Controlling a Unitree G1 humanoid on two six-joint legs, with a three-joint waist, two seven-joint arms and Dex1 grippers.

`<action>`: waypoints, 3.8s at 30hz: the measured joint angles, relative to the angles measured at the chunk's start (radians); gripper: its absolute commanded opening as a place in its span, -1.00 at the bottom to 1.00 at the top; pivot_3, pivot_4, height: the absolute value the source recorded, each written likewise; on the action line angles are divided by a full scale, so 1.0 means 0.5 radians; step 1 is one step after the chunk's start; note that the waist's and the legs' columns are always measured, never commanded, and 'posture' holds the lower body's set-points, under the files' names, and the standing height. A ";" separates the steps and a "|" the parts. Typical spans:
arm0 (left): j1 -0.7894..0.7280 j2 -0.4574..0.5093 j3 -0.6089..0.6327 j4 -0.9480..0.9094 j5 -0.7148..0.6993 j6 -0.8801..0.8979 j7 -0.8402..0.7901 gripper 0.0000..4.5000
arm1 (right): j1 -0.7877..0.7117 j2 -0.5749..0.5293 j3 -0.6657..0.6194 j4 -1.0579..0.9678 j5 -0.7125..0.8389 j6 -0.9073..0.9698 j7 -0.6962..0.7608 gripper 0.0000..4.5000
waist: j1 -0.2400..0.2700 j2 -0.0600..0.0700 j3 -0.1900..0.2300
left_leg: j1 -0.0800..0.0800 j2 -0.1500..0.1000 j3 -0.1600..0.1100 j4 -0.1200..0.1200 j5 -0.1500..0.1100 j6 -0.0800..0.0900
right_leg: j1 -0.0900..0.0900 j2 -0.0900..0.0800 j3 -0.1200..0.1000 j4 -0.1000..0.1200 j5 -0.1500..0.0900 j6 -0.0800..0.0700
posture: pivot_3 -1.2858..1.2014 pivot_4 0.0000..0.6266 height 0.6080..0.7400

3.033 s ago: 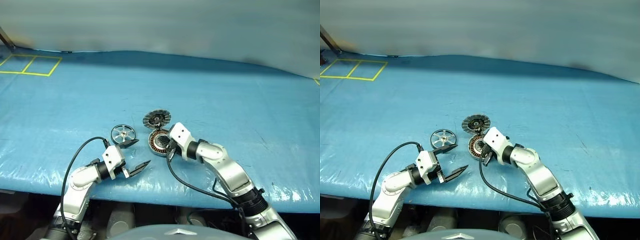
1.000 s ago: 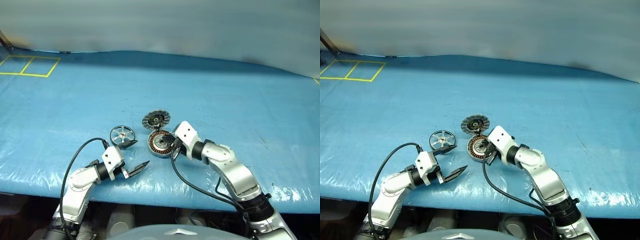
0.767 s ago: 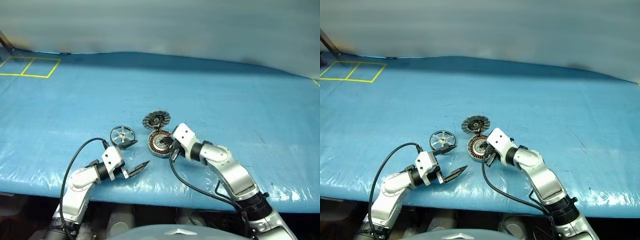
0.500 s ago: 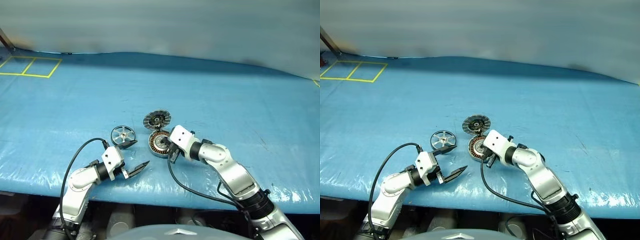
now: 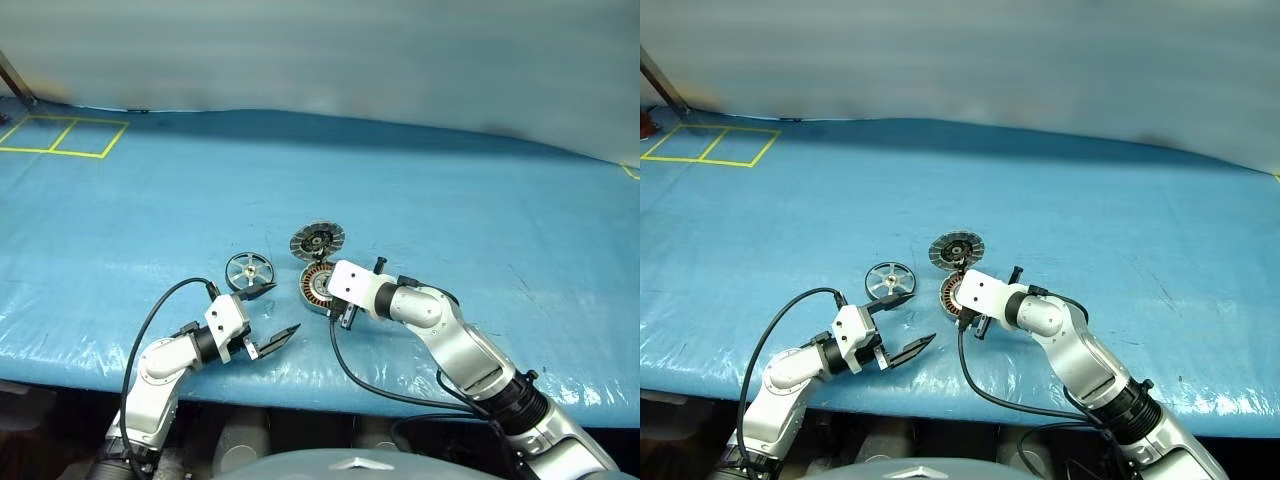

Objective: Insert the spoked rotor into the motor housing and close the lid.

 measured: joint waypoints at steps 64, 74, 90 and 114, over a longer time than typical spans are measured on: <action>-0.404 0.466 0.267 -0.564 -0.433 0.988 -0.023 1.00 | 0.340 0.169 -0.596 -0.130 0.727 -0.065 0.215 -0.98 | -0.007 0.008 0.035 | -0.010 0.001 0.024 0.002 -0.017 0.027 | -0.007 -0.018 -0.012 0.000 0.006 0.016 | 0.03 -0.52 1.00; -0.974 1.141 -0.117 -0.464 -0.038 1.433 -0.355 0.44 | 0.319 0.187 -0.599 -0.065 0.735 -0.087 0.172 -1.00 | 0.000 0.000 0.051 | -0.012 0.003 0.023 0.003 -0.017 0.026 | -0.009 -0.013 -0.009 0.001 0.005 0.015 | 0.03 -0.52 1.00; -1.765 0.988 -0.887 -0.133 0.779 1.443 -1.006 0.18 | 0.216 0.041 -0.590 -0.033 0.768 0.004 0.274 -1.00 | -0.008 0.000 0.059 | -0.020 0.011 0.018 0.007 -0.017 0.027 | -0.012 -0.002 -0.007 0.006 0.010 0.028 | 0.03 -0.52 1.00; -1.614 0.859 -0.916 0.055 1.021 1.249 -1.014 -0.27 | 0.244 0.023 -0.576 -0.050 0.767 0.010 0.251 -1.00 | -0.004 0.001 0.058 | -0.009 0.015 0.016 0.031 -0.017 0.028 | -0.006 0.006 -0.001 0.038 0.003 0.016 | 0.03 -0.52 1.00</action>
